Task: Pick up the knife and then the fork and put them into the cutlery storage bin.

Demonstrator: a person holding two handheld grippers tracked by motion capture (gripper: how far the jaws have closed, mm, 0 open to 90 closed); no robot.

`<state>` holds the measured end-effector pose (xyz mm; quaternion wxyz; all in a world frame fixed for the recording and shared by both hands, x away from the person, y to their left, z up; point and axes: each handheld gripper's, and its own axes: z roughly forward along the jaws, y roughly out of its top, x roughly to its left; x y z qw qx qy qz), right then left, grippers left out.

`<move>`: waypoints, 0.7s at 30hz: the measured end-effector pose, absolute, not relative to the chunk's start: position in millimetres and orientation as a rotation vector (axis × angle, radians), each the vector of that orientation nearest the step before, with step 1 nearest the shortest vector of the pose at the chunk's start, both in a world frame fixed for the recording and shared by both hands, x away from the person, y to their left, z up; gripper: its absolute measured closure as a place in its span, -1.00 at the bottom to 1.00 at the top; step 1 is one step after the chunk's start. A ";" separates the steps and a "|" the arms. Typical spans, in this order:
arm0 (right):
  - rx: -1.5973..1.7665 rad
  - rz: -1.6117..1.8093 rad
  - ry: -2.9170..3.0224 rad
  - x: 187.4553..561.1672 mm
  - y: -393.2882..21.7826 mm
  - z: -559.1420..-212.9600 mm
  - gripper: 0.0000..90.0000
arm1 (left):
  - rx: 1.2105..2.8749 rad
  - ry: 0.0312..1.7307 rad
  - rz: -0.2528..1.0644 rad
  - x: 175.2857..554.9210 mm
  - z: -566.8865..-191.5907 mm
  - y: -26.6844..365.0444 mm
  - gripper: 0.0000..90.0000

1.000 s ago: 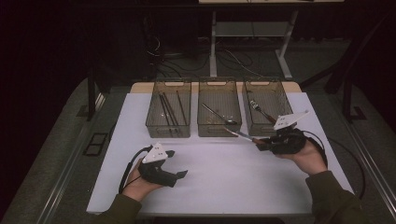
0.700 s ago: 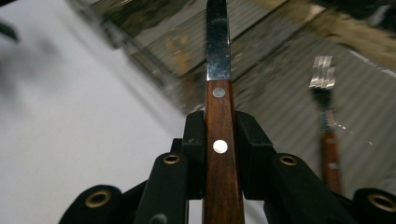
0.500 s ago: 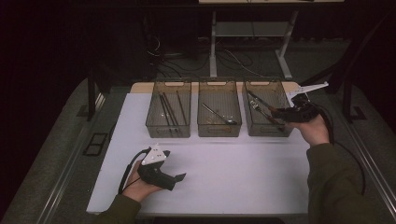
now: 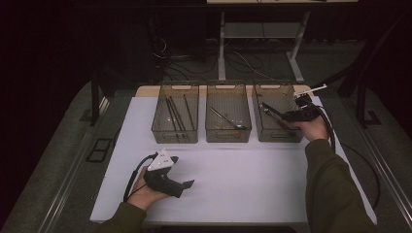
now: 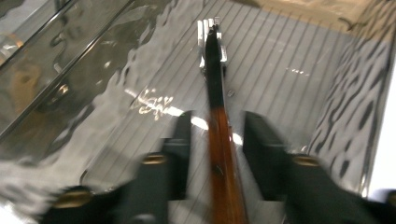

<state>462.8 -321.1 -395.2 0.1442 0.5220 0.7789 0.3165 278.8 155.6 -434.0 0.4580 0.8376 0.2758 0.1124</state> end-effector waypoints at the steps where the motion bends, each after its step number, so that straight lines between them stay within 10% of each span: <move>1: 1.502 0.922 2.243 462.5 -320.5 -395.2 0.20 | 2.064 0.678 0.277 278.8 -434.0 155.4 -1.00; 21: 1.293 1.194 2.232 389.0 -313.1 -372.9 -0.56 | 2.080 0.673 0.264 278.0 -435.2 153.6 -1.00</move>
